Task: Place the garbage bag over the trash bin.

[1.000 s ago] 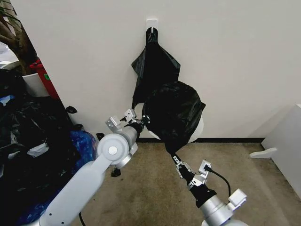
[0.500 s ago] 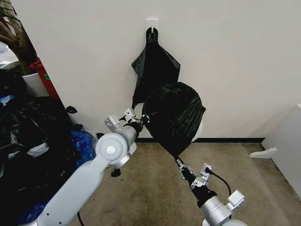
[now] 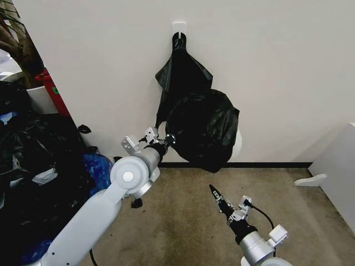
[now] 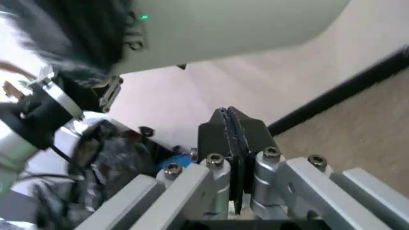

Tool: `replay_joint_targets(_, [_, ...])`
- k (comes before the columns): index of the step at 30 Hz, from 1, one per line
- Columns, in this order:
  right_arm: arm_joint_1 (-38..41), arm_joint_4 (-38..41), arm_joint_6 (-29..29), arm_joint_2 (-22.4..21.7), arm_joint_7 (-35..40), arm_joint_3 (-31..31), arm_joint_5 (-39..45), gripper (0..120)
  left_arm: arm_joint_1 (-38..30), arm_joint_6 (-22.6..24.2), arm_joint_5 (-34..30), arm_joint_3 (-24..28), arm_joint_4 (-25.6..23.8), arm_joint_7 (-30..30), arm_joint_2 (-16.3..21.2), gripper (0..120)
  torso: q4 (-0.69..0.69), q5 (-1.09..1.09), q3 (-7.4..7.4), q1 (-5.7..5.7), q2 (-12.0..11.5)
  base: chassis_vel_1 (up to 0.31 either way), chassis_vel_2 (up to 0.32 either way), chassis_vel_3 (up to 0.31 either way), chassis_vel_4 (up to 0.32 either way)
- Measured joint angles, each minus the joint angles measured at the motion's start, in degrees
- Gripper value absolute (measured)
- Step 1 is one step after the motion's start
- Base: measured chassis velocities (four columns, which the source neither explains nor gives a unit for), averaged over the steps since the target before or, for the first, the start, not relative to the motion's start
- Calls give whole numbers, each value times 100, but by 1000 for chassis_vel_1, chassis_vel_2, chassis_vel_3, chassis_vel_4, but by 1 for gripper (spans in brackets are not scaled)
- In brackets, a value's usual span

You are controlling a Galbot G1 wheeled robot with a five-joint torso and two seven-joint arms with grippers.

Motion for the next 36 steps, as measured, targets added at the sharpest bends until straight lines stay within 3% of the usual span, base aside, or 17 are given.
replay_joint_targets(5, [-268, 498, 242, -151, -42, 337, -1133, 21, 137, 73, 858, 50, 63, 378, 193, 1, 1, 0, 0, 0, 0, 0, 0, 0, 0])
replay_joint_targets(12, [-315, 1028, 135, -316, 210, 747, -1401, 43, 304, 115, 1354, 78, 101, 662, 313, 1, 0, -1, 0, 0, 0, 0, 0, 0, 0])
replay_joint_targets(13, [-270, 1164, 36, -370, 304, 829, -1203, 49, 366, 120, 1395, 79, 91, 693, 344, 1, 1, 0, 0, 0, 0, 0, 0, 0, 0])
replay_joint_targets(15, [-263, 1177, 21, -377, 310, 838, -1161, 51, 372, 121, 1397, 79, 88, 695, 348, 1, 1, 0, 0, 0, 0, 0, 0, 0, 0])
replay_joint_targets(22, [385, 1125, -658, -767, 536, 1131, 965, 82, 537, 131, 1346, 33, -25, 999, 538, 1, 1, 0, 0, 0, 0, 0, 0, 0, 0])
replay_joint_targets(27, [813, 910, -793, -903, 614, 1268, 2043, 98, 673, 105, 1221, -86, -48, 1360, 634, 1, 0, 0, 0, 0, 0, 0, 0, 0, 0])
replay_joint_targets(36, [1122, 780, -829, -952, 512, 1382, 2606, 100, 908, 5, 797, -374, 71, 2079, 782, 1, 1, -1, 0, 0, 0, 0, 0, 0, 0])
